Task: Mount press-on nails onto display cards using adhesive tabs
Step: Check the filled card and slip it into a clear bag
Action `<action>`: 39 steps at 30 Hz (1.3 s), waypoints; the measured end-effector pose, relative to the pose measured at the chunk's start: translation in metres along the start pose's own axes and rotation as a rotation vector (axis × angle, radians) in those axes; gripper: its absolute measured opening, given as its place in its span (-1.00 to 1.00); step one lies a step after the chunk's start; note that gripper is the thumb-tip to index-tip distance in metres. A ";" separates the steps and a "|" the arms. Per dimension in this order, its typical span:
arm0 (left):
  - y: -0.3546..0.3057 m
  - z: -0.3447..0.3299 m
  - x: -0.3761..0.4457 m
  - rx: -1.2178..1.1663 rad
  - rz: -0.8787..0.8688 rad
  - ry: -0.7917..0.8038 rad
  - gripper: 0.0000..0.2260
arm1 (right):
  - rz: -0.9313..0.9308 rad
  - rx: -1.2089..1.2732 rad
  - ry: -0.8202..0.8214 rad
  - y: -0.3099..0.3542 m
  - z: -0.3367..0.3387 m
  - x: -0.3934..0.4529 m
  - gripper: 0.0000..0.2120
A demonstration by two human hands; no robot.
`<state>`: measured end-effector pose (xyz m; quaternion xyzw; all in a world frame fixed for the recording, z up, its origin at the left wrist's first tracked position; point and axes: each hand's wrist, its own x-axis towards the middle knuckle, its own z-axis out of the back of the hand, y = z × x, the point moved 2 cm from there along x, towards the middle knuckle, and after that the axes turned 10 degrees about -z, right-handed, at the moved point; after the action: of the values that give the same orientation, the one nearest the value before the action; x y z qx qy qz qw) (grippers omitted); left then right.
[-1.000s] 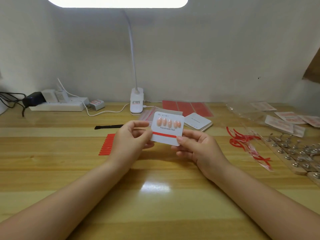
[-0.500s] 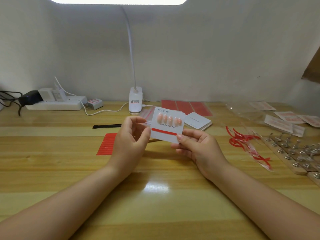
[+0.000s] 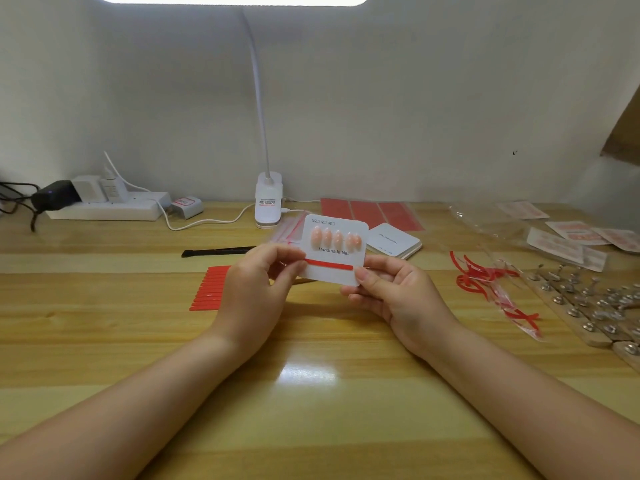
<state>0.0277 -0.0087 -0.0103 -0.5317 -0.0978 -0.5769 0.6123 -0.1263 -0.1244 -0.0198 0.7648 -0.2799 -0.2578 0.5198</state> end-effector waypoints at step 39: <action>-0.003 0.005 0.004 0.115 -0.082 -0.035 -0.93 | 0.004 0.074 0.055 -0.004 -0.014 -0.007 -0.82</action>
<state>0.0292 -0.0073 -0.0039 -0.5013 -0.1630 -0.5856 0.6158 -0.1212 -0.1094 -0.0185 0.7898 -0.2764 -0.2251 0.4992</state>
